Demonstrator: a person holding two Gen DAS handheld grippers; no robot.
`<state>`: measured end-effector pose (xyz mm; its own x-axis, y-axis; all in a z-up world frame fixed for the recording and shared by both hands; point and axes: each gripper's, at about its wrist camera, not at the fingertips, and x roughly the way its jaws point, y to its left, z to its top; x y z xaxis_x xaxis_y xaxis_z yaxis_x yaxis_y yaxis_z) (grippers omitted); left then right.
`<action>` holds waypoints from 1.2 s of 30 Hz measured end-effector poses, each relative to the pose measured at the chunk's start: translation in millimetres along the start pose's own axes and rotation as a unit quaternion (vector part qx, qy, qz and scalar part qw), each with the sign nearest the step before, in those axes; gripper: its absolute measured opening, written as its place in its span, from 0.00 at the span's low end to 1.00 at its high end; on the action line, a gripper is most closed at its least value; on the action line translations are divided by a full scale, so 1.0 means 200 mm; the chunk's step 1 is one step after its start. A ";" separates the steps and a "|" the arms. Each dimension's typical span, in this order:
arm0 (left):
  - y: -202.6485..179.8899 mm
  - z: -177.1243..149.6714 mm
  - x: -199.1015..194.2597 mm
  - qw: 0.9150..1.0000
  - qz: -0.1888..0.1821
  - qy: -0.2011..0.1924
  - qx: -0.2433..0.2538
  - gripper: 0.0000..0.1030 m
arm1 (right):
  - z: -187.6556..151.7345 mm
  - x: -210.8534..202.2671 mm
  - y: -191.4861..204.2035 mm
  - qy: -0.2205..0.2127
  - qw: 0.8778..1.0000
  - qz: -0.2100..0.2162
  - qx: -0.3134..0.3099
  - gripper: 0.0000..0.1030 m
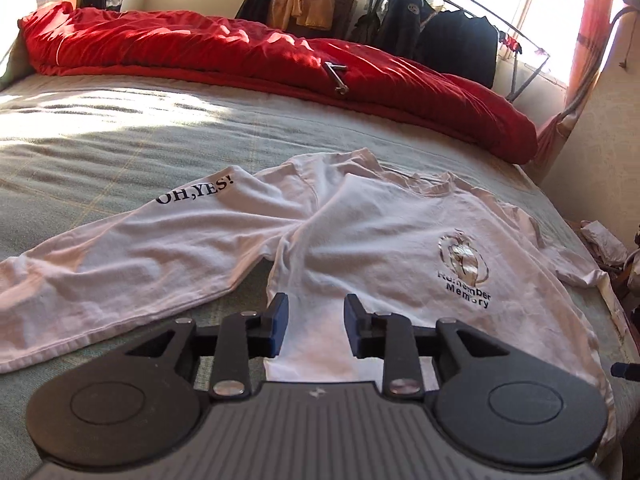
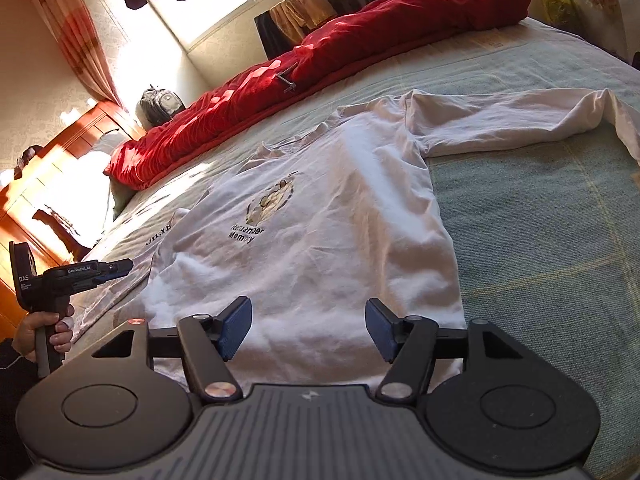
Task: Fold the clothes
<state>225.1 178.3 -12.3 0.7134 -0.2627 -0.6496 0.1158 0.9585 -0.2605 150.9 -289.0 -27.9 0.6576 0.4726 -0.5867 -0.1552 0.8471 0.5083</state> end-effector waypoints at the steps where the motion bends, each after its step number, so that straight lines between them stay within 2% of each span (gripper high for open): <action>1: -0.04 -0.03 -0.04 1.000 -0.010 0.001 0.014 0.35 | -0.01 0.00 0.01 0.003 1.000 0.005 -0.003 0.67; 4: -0.14 -0.11 -0.07 0.998 -0.030 0.000 0.053 0.36 | -0.03 0.05 0.04 0.018 1.000 0.022 -0.004 0.67; 6: -0.19 -0.15 -0.04 0.997 -0.024 0.001 0.069 0.37 | -0.04 0.10 0.08 0.030 0.999 0.032 -0.004 0.67; 9: -0.14 -0.18 0.06 0.999 -0.007 0.039 0.025 0.37 | -0.06 0.12 0.15 0.036 0.998 0.042 -0.016 0.67; 12: -0.04 -0.26 0.09 0.996 0.021 0.082 -0.027 0.36 | -0.09 0.10 0.18 0.039 0.998 0.029 -0.041 0.67; 15: 0.01 -0.32 -0.04 0.996 0.021 0.075 -0.035 0.38 | -0.10 0.07 0.17 0.048 0.995 -0.007 -0.086 0.67; 17: -0.04 -0.35 -0.14 0.998 0.034 0.059 0.010 0.38 | -0.10 0.05 0.17 0.061 0.989 -0.037 -0.132 0.67; 19: -0.10 -0.38 -0.24 0.996 0.047 0.043 0.055 0.42 | -0.10 0.05 0.19 0.069 0.982 -0.051 -0.170 0.67; 21: -0.20 -0.41 -0.29 0.993 0.041 0.030 0.111 0.45 | -0.12 0.06 0.25 0.078 0.972 -0.047 -0.216 0.69; 22: -0.28 -0.43 -0.31 0.989 0.029 0.021 0.145 0.50 | -0.13 0.06 0.29 0.083 0.967 -0.040 -0.239 0.70; 25: -0.50 -0.51 -0.37 0.969 -0.005 -0.007 0.247 0.60 | -0.23 0.10 0.45 0.096 0.943 -0.011 -0.317 0.77; 29: -0.74 -0.66 -0.38 0.926 -0.025 -0.028 0.376 0.65 | -0.39 0.17 0.62 0.109 0.910 0.014 -0.399 0.80; 33: -0.88 -0.82 -0.30 0.883 -0.005 -0.013 0.469 0.66 | -0.52 0.26 0.70 0.106 0.882 -0.024 -0.459 0.80; 35: -0.92 -0.88 -0.27 0.861 0.014 -0.022 0.508 0.66 | -0.55 0.28 0.71 0.090 0.868 -0.050 -0.485 0.80; 36: -0.93 -0.90 -0.25 0.848 0.027 -0.030 0.528 0.66 | -0.54 0.27 0.72 0.081 0.866 -0.057 -0.491 0.80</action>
<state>43.4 -6.7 -59.7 0.7678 -0.2389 -0.5945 0.6133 0.5426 0.5740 84.2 -114.8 -55.3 0.6100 0.3326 -0.7192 -0.7002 0.6512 -0.2927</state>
